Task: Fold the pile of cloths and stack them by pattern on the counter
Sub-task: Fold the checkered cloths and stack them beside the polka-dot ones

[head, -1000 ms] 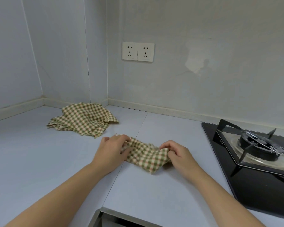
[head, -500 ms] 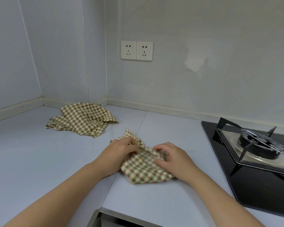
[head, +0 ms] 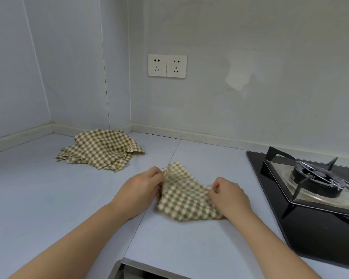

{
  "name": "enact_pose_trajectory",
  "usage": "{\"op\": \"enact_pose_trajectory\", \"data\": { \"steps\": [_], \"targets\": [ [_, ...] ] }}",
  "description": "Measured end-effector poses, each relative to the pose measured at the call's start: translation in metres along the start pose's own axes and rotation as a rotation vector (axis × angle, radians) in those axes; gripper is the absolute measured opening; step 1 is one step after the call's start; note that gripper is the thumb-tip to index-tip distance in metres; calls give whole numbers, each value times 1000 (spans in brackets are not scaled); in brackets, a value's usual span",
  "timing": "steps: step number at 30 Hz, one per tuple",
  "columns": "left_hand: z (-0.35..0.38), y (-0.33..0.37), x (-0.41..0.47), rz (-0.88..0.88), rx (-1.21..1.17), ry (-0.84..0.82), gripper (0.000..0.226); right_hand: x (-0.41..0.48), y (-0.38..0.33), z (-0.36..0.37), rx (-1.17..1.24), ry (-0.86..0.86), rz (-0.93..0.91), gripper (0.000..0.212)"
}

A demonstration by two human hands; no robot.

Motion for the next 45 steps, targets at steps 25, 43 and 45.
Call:
{"op": "enact_pose_trajectory", "data": {
  "steps": [25,43,45],
  "targets": [
    [10,12,-3,-297,-103,-88,47,3,-3,-6,116,143,-147,30],
    [-1,-8,1,-490,-450,35,28,-19,-56,11,175,-221,-506,69],
    [-7,-8,0,-490,-474,87,26,-16,-50,6,111,-159,-466,56]
  ]
}}
Point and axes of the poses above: each hand's wrist, its own x-axis towards the middle knuckle, its own z-axis out of the palm, y = z × x, the point moved 6 cm from there along x, towards the middle knuckle, and after that the axes turned 12 degrees about -z, right-handed, at the moved point
